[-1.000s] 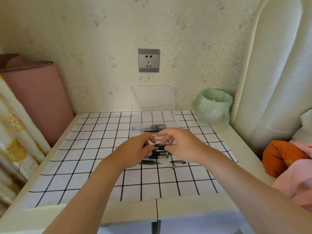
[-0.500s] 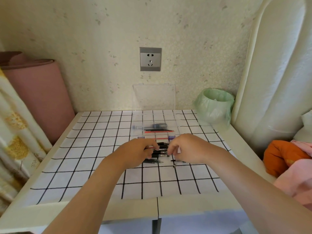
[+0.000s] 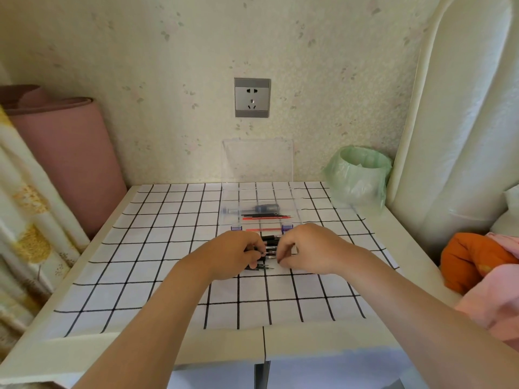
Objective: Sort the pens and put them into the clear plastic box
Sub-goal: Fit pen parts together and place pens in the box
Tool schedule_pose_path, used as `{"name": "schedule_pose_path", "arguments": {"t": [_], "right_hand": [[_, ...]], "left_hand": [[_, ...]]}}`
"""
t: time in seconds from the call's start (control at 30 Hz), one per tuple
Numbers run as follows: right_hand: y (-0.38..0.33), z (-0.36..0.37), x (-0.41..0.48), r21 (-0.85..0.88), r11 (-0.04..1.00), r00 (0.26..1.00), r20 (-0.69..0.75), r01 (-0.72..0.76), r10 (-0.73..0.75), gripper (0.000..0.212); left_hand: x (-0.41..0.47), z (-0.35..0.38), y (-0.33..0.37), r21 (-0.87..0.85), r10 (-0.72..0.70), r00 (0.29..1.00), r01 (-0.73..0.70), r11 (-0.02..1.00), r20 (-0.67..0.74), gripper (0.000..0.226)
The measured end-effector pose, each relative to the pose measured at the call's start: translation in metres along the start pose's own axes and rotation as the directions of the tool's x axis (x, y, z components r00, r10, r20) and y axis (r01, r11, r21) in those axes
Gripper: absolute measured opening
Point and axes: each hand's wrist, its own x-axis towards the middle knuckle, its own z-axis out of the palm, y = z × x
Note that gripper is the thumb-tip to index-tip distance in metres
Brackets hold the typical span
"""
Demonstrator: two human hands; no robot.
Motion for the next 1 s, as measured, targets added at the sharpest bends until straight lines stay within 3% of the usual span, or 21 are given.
{"name": "schedule_pose_path", "arguments": {"t": [0.13, 0.63, 1.0], "right_hand": [[-0.003, 0.002, 0.003, 0.038, 0.999, 0.990, -0.136, -0.029, 0.034, 0.007], [-0.016, 0.012, 0.007, 0.160, 0.987, 0.983, -0.182, 0.004, 0.026, 0.011], [-0.019, 0.013, 0.007, 0.158, 0.987, 0.974, -0.227, 0.011, 0.025, 0.009]], "left_hand": [[-0.001, 0.000, 0.001, 0.009, 0.009, 1.000, -0.009, 1.000, -0.009, 0.013], [-0.002, -0.001, 0.001, -0.066, 0.004, 1.000, -0.005, 0.998, -0.021, 0.010], [-0.005, -0.005, 0.003, -0.074, -0.003, 0.997, -0.003, 0.997, -0.074, 0.011]]}}
